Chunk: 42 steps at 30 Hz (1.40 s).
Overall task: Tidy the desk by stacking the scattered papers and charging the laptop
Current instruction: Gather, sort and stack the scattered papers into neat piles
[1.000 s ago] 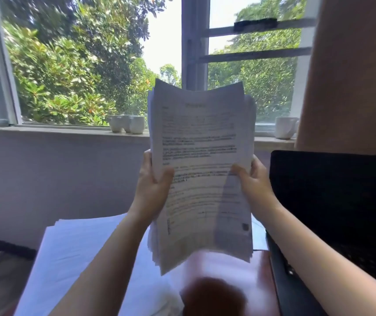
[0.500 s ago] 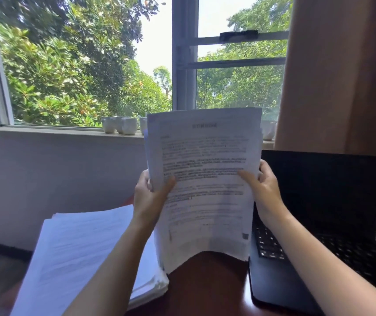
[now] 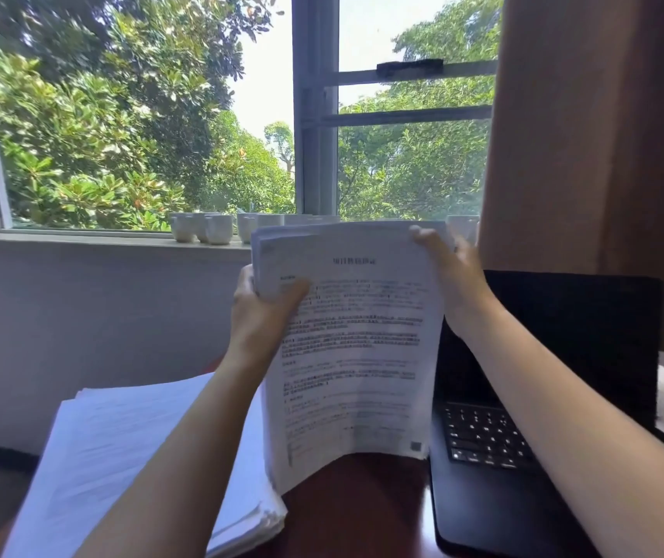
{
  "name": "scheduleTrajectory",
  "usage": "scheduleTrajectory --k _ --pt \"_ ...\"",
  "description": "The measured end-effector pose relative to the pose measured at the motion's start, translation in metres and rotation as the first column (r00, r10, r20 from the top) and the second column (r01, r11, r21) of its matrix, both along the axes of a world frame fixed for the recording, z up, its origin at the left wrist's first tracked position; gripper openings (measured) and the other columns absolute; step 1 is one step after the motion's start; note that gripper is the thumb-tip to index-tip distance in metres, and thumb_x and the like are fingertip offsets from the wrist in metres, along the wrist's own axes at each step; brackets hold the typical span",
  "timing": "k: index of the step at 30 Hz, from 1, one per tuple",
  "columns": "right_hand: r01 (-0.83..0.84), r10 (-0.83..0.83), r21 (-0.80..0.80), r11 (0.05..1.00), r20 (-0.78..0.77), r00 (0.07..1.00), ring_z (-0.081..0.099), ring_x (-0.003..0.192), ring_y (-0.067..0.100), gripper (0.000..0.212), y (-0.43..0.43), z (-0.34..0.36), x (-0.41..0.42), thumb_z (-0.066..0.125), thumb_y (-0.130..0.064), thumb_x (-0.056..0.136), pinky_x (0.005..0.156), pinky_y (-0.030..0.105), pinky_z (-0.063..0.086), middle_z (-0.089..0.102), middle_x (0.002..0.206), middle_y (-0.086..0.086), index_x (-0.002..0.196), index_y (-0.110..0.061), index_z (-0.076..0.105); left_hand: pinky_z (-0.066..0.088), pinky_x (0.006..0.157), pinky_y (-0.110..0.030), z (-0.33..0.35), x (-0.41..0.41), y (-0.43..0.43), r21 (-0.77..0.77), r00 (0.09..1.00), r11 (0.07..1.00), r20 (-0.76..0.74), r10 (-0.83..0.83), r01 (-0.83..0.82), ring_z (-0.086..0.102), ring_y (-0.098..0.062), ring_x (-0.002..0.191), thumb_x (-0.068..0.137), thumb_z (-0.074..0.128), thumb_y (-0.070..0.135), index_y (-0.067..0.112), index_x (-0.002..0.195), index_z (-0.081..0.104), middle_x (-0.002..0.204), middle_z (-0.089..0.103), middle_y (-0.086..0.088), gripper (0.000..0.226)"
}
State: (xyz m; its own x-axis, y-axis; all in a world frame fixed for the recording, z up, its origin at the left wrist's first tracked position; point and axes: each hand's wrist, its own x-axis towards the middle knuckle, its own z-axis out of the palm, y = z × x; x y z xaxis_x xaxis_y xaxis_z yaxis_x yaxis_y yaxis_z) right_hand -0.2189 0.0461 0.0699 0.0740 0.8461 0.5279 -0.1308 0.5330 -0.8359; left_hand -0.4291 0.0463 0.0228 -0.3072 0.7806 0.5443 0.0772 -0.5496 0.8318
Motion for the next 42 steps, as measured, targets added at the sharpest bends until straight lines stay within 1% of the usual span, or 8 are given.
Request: scheduleTrajectory --k 6,14,17,21,28,33,38,42 --pt "0.199 -0.208 -0.139 0.97 -0.055 0.976 0.045 0.071 0.024 0.036 0.007 0.016 -0.008 0.065 -0.049 0.07 0.066 0.036 0.034 0.047 0.076 0.008 0.065 -0.02 0.045 0.05 0.073 -0.035 0.009 0.002 -0.003 0.048 0.999 0.998 -0.015 0.036 -0.035 0.06 -0.009 0.078 0.072 0.077 0.03 0.03 0.088 0.051 0.088 0.062 0.008 0.031" --pt "0.238 -0.234 -0.045 0.97 0.07 0.97 0.052 0.073 0.022 0.016 0.002 0.016 -0.014 0.052 -0.018 0.09 0.066 0.035 0.043 0.053 0.073 0.004 0.075 -0.017 0.055 0.056 0.081 -0.045 0.004 0.007 -0.005 0.083 0.993 0.995 -0.095 0.07 -0.062 0.066 -0.018 0.086 0.069 0.074 0.035 0.024 0.1 0.047 0.093 0.064 0.004 0.043" --pt "0.22 -0.22 0.01 0.975 0.084 0.972 0.058 0.091 0.024 0.012 0.005 0.013 -0.014 0.056 -0.03 0.09 0.076 0.037 0.048 0.058 0.092 0.005 0.092 -0.019 0.056 0.056 0.079 -0.044 0.001 0.005 -0.005 0.061 1.0 0.998 -0.023 0.002 0.0 0.066 -0.017 0.085 0.067 0.068 0.04 0.027 0.092 0.051 0.093 0.066 0.0 0.033" --pt "0.029 -0.035 0.026 0.999 0.276 0.96 0.04 0.132 0.024 0.086 0.01 -0.02 -0.005 0.072 -0.061 0.069 0.103 0.049 0.04 0.036 0.148 0.006 0.138 -0.039 0.027 0.053 0.072 -0.03 -0.026 0.003 -0.008 0.019 0.997 1.0 -0.078 0.02 -0.018 0.065 -0.002 0.082 0.065 0.066 0.052 0.03 0.093 0.052 0.091 0.065 0.01 0.038" --pt "0.059 -0.057 -0.001 0.998 0.232 0.971 0.061 0.104 0.021 0.031 0.029 -0.123 0.005 0.063 -0.005 0.086 0.083 0.032 0.054 0.06 0.116 0.012 0.113 -0.017 0.056 0.048 0.076 -0.033 -0.08 0.014 -0.011 -0.02 0.985 0.987 -0.076 0.154 -0.156 0.06 0.0 0.082 0.094 0.057 0.02 0.026 0.089 0.048 0.086 0.062 0.014 0.012" --pt "0.151 -0.15 0.029 0.988 0.388 0.909 0.066 0.09 0.021 0.021 0.035 -0.111 0.003 0.06 -0.007 0.089 0.077 0.036 0.053 0.069 0.092 0.0 0.087 -0.027 0.063 0.052 0.08 -0.04 -0.07 0.009 -0.006 -0.021 0.981 0.988 -0.119 0.152 -0.156 0.064 -0.009 0.084 0.094 0.054 0.021 0.026 0.088 0.049 0.082 0.066 0.017 0.009" --pt "-0.115 0.147 -0.124 0.986 0.286 0.947 0.069 0.083 0.019 0.028 0.039 -0.068 -0.012 0.07 -0.007 0.082 0.074 0.031 0.058 0.069 0.101 0.013 0.108 -0.002 0.061 0.054 0.087 -0.044 -0.031 -0.025 -0.01 -0.157 0.999 0.987 -0.027 0.029 -0.033 0.065 -0.03 0.096 0.096 0.052 0.01 0.014 0.1 0.054 0.103 0.066 -0.011 0.006" --pt "-0.278 0.329 -0.265 0.923 0.173 0.928 0.07 0.069 0.017 0.023 0.045 -0.058 -0.048 0.06 0.004 0.086 0.068 0.029 0.058 0.068 0.092 0.014 0.109 0.006 0.057 0.057 0.061 -0.032 -0.016 -0.063 -0.014 -0.3 0.999 0.954 0.025 0.027 -0.018 0.062 -0.027 0.071 0.098 0.047 0.006 0.006 0.094 0.057 0.09 0.063 -0.016 0.01"
